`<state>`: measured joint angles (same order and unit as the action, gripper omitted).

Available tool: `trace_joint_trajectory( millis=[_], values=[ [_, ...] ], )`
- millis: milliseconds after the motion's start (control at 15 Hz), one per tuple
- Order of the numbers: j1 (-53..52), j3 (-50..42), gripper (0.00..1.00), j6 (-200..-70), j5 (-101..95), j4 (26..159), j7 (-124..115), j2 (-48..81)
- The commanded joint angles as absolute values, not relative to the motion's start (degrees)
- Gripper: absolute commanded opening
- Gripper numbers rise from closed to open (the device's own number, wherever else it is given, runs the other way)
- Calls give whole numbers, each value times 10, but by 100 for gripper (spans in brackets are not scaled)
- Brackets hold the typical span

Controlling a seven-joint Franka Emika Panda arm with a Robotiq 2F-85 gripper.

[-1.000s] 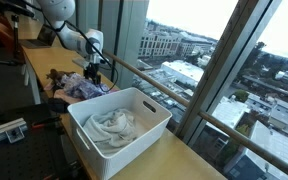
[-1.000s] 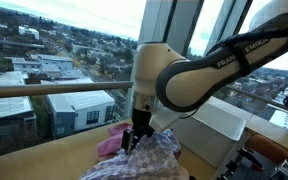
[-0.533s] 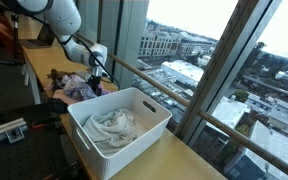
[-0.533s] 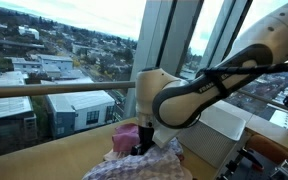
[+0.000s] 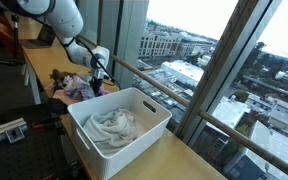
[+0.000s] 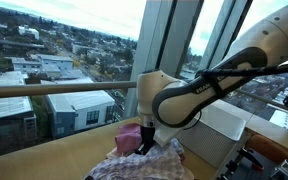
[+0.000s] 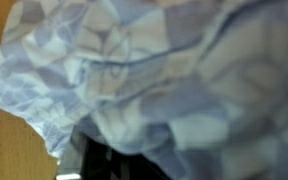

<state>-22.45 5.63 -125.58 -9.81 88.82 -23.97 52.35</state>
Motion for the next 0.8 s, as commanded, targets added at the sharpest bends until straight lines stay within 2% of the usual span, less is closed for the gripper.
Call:
trace_joint_trajectory(
  millis=[0,67,200,733],
  values=[
    [-229,39,2,-1253,-93,914,-235,490],
    [-229,36,5,-1254,-96,927,-237,470],
    [-232,26,3,-1252,-104,952,-245,423],
    [-239,22,5,-1210,-143,1010,-280,237]
  ],
)
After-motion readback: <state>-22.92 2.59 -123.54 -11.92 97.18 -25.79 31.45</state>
